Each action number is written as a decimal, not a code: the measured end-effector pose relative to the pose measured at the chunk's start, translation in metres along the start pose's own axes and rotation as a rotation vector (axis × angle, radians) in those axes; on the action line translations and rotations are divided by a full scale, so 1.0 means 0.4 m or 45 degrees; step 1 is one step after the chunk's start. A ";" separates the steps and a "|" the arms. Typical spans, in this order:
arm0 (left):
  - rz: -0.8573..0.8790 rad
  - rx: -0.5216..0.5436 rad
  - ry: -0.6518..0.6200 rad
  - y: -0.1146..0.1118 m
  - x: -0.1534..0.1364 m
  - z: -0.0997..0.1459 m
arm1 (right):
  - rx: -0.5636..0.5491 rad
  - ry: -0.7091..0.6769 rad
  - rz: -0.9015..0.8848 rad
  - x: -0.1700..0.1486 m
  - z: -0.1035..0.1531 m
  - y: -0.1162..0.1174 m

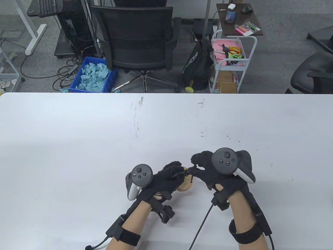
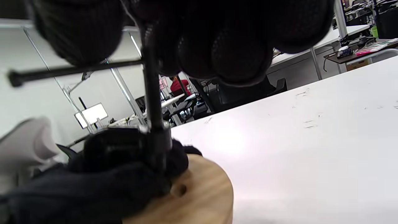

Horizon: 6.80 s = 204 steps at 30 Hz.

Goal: Unscrew the clamp open

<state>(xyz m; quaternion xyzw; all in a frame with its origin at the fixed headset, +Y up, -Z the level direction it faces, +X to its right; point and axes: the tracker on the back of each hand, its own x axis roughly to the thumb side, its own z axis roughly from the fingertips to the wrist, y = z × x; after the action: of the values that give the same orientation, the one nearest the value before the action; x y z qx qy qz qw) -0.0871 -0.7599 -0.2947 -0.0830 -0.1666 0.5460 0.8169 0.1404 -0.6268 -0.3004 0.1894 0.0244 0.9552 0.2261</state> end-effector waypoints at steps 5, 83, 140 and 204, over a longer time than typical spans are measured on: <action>0.006 0.006 -0.001 0.006 0.002 0.001 | -0.040 -0.108 -0.005 0.012 0.000 0.001; 0.115 -0.015 -0.030 0.001 0.003 0.003 | -0.138 0.039 0.076 -0.029 0.011 -0.023; 0.280 0.031 -0.088 0.063 -0.006 0.008 | 0.403 0.188 -0.903 -0.160 -0.103 0.260; 0.297 0.145 0.033 0.104 -0.034 0.015 | -0.027 0.735 -0.443 -0.354 -0.021 0.108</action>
<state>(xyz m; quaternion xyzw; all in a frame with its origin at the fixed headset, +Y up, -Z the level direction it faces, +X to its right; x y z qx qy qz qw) -0.1299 -0.7566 -0.3048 -0.0624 -0.1139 0.6446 0.7534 0.2358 -0.7278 -0.3522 -0.0983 0.1096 0.9167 0.3714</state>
